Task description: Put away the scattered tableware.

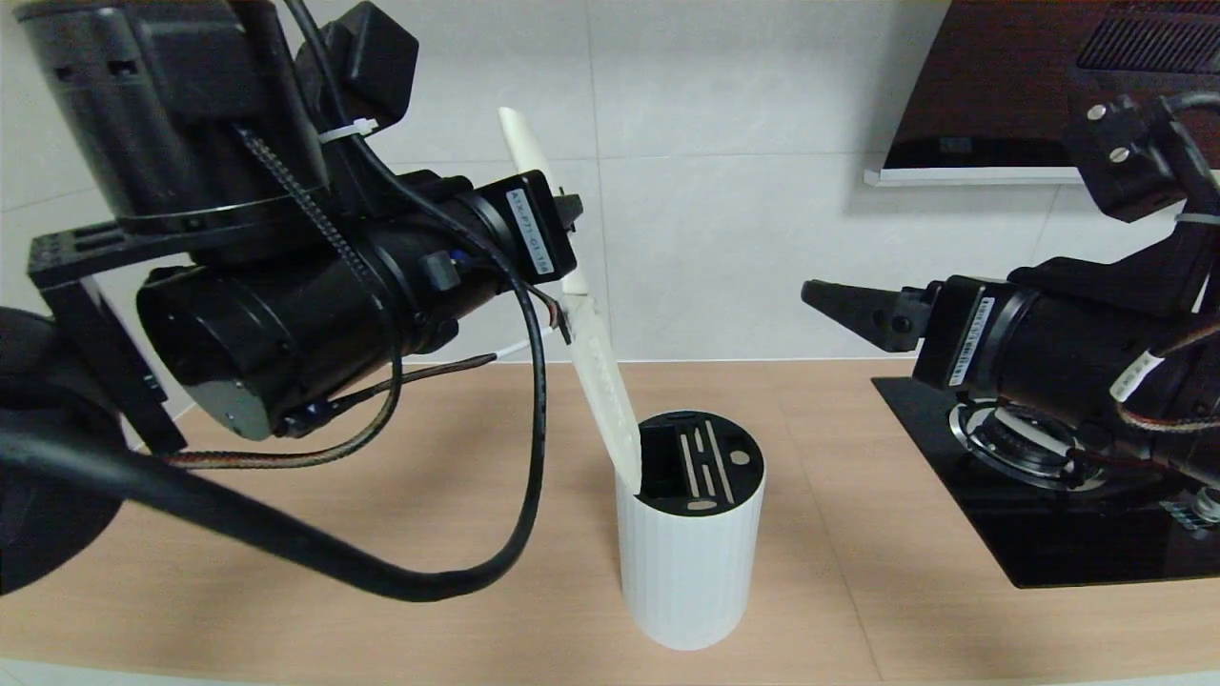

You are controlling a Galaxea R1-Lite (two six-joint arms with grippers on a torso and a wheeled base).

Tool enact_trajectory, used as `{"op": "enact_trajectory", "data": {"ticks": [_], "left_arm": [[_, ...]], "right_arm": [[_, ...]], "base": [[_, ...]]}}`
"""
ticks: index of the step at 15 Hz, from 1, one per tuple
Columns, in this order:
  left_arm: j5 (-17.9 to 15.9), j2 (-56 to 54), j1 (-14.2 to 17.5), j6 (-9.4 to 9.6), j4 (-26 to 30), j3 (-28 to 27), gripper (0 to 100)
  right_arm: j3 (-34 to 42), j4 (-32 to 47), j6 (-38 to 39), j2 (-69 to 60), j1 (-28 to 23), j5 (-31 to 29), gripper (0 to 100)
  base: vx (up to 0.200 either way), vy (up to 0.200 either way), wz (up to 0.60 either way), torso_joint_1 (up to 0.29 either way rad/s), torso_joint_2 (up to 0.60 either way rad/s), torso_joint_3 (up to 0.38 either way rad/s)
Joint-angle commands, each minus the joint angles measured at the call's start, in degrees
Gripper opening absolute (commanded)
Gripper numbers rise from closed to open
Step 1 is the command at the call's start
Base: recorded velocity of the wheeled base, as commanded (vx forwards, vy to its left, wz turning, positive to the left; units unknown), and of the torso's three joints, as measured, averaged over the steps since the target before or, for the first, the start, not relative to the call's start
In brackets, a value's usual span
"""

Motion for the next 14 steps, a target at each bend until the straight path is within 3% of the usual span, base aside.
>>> {"op": "enact_trajectory", "data": {"ticks": [1, 4, 6, 8, 10, 14], "left_arm": [[3.82, 1.97, -2.54, 1.35, -0.75, -1.16, 0], [11.73, 2.23, -5.7, 4.95, -3.65, -2.3, 0], [19.37, 6.36, -7.55, 7.85, -8.4, -3.0, 0], [23.94, 11.81, -7.9, 8.38, -13.32, -4.85, 0], [25.88, 13.57, -7.9, 9.61, -14.2, -4.85, 0], [25.97, 14.89, -8.34, 9.7, -14.29, -4.76, 0]], "right_arm": [[-0.1, 0.06, -0.01, -0.72, -1.64, 0.34, 100], [-0.01, 0.06, -0.01, 0.07, -1.82, 0.34, 100], [0.16, 0.06, -0.01, 0.24, -1.73, 0.34, 100], [0.34, 0.06, -0.01, 0.15, -1.82, 0.34, 100], [0.34, 0.06, -0.01, -0.02, -1.73, 0.34, 100], [0.43, 0.06, -0.01, 0.51, -1.82, 0.34, 100]], "base": [[0.0, 0.0, 0.0, 0.0, 0.0, 0.0], [0.0, 0.0, 0.0, 0.0, 0.0, 0.0], [0.0, 0.0, 0.0, 0.0, 0.0, 0.0], [0.0, 0.0, 0.0, 0.0, 0.0, 0.0], [0.0, 0.0, 0.0, 0.0, 0.0, 0.0], [0.0, 0.0, 0.0, 0.0, 0.0, 0.0]]}}
